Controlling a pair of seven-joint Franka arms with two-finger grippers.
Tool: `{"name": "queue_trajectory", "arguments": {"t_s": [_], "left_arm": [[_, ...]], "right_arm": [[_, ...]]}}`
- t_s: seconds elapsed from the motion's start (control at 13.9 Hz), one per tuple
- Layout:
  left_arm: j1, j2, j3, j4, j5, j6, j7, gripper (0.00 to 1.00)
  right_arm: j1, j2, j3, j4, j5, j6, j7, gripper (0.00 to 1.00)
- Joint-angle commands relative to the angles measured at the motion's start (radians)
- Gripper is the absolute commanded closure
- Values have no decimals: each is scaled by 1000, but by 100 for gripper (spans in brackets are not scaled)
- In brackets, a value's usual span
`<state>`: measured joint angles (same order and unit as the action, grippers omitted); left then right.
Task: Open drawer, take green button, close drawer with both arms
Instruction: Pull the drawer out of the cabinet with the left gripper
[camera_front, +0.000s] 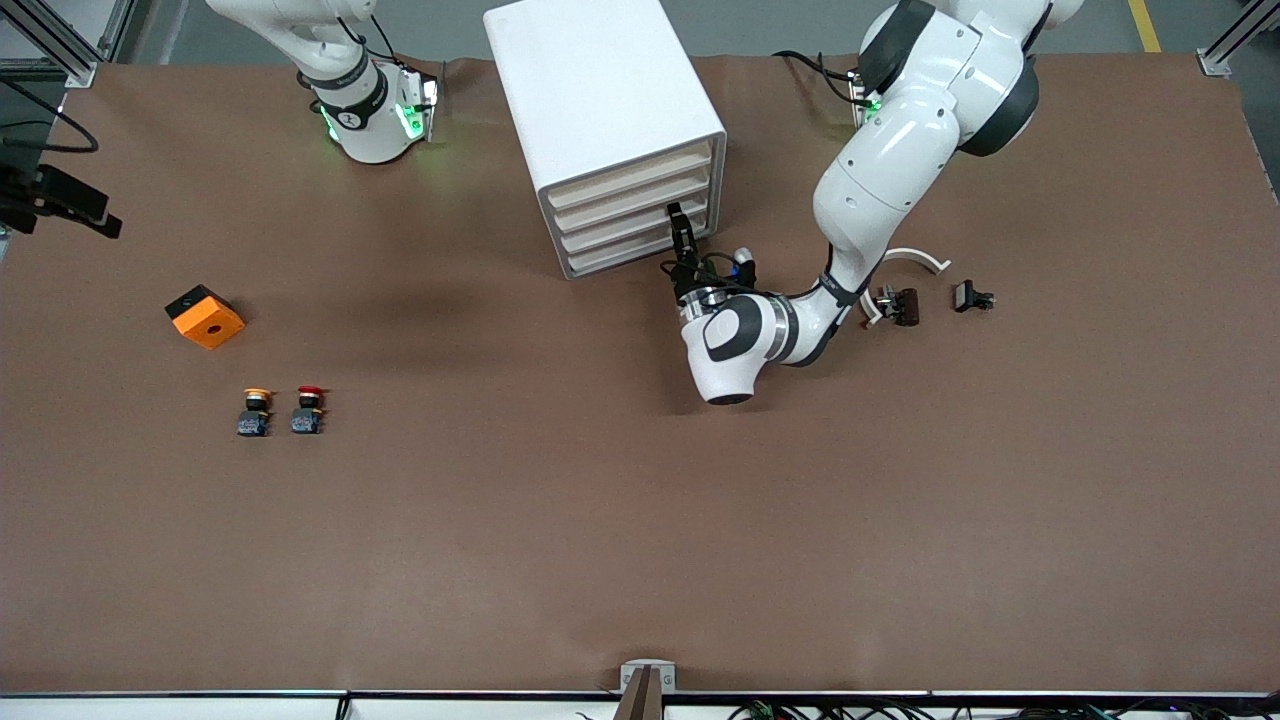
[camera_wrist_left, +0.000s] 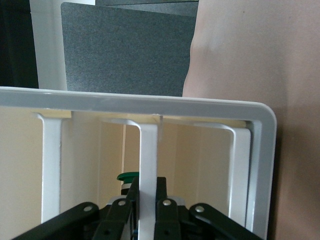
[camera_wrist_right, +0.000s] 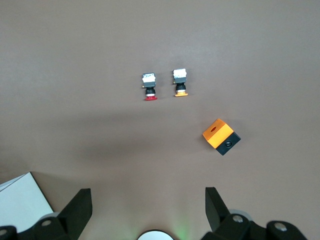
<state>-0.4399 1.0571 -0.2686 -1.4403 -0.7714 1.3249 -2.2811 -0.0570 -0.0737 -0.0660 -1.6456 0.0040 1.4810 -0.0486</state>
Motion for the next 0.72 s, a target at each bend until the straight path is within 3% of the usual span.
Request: {"name": "queue_trajectory", "arguments": {"t_s": [0.0,0.22,0.65], "left_arm": [[6,6,14,15,12,2,-17,100],[18,1,75,35,0,2,-8,100],[113,3,81,83,-2,28,19,100]], "right_arm": [[9,15,11,36,-15,-13,0,0],[10,75,9,36,-16,-13,0,0],[-7,158,3,55,-79,24,-31,0]]}}
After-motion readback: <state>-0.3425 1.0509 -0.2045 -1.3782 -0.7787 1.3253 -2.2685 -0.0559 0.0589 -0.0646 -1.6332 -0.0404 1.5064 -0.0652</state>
